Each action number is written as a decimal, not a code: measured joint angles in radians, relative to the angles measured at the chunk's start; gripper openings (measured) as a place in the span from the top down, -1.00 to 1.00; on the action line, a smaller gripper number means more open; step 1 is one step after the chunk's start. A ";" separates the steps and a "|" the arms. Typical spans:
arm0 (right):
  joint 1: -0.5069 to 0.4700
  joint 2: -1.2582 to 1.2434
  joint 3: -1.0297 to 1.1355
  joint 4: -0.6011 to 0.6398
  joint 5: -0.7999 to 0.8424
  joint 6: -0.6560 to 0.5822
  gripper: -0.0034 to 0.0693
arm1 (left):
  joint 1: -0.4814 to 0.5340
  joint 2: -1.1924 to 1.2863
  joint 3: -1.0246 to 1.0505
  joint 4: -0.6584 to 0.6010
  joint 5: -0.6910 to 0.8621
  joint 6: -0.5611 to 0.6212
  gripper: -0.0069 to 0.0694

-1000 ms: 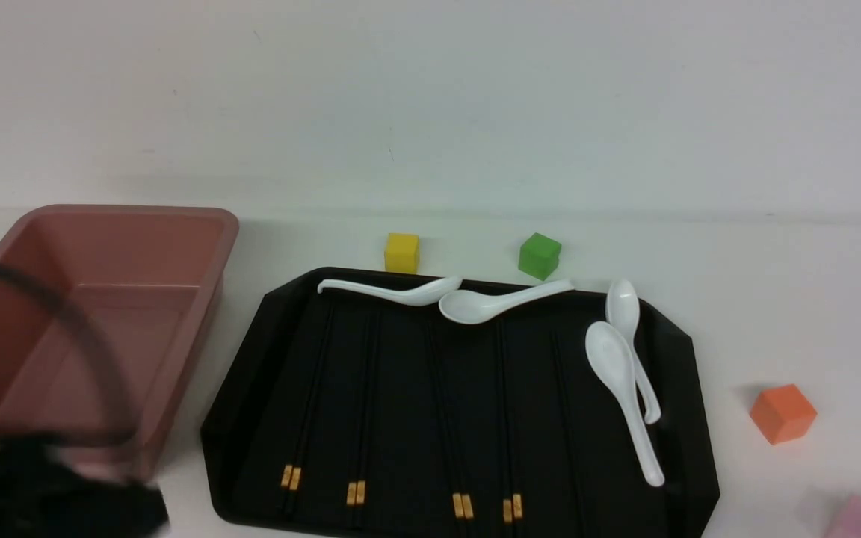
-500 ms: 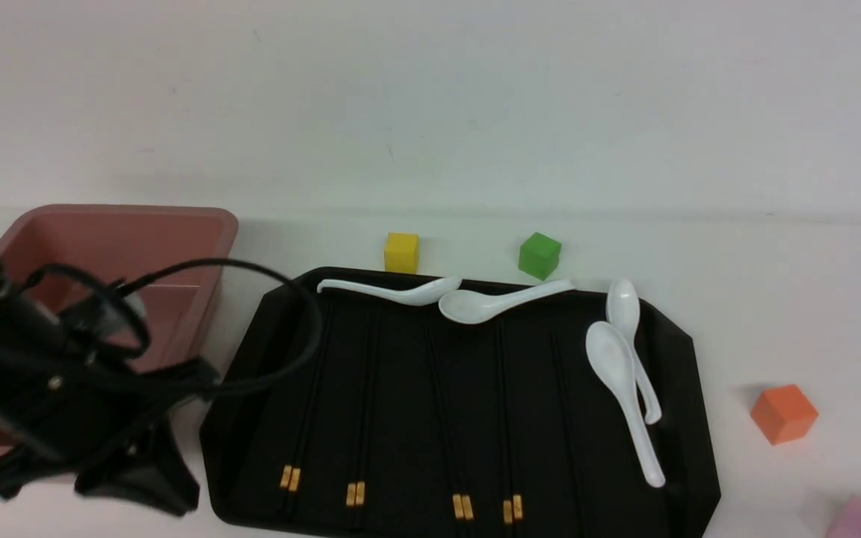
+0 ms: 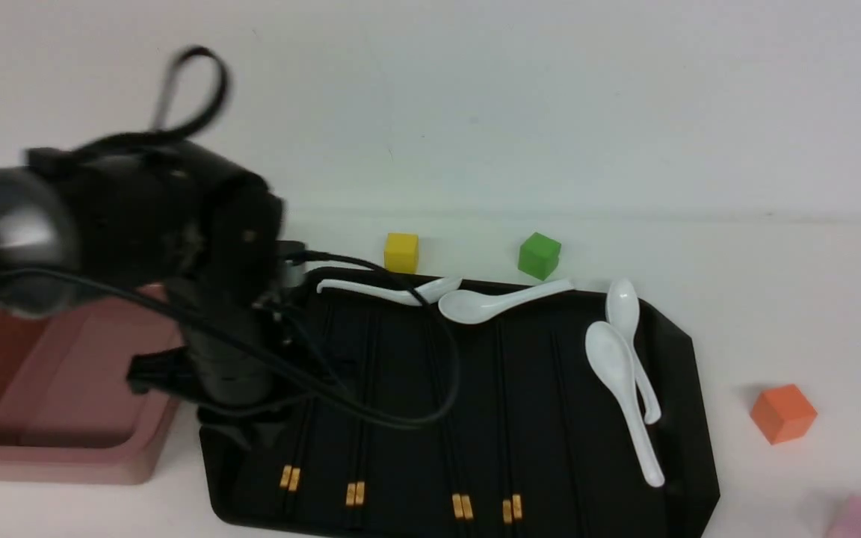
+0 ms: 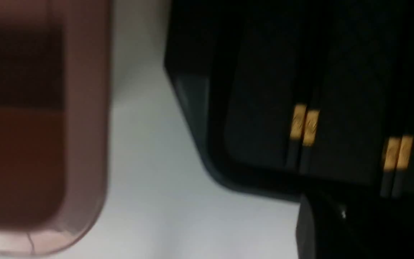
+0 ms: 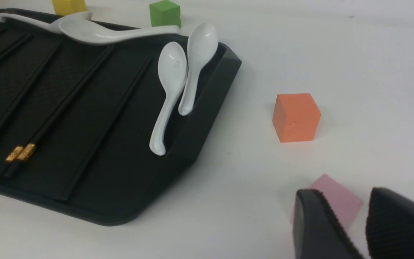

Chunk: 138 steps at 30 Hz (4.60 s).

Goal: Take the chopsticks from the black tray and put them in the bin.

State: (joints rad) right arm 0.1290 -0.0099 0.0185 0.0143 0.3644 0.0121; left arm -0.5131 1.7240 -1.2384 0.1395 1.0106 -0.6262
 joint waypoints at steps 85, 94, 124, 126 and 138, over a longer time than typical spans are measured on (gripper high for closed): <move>0.000 0.000 0.000 0.000 0.000 0.000 0.25 | 0.644 -0.170 -0.014 -0.086 -0.015 0.223 0.52; 0.000 0.000 0.000 0.000 0.000 0.000 0.25 | 0.672 0.013 0.016 -0.114 -0.143 0.354 0.52; 0.000 0.000 0.000 0.000 0.000 0.000 0.25 | 0.672 -0.216 -0.040 -0.221 -0.064 0.457 0.85; 0.000 0.000 0.000 0.000 0.000 0.000 0.25 | 0.672 -0.280 -0.038 -0.259 -0.024 0.491 0.85; 0.000 0.000 0.000 0.000 0.000 0.000 0.25 | 0.672 -0.852 0.306 -0.586 -0.028 0.748 0.85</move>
State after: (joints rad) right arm 0.1290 -0.0099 0.0185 0.0143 0.3644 0.0121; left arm 0.1584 0.8725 -0.9326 -0.4467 0.9822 0.1219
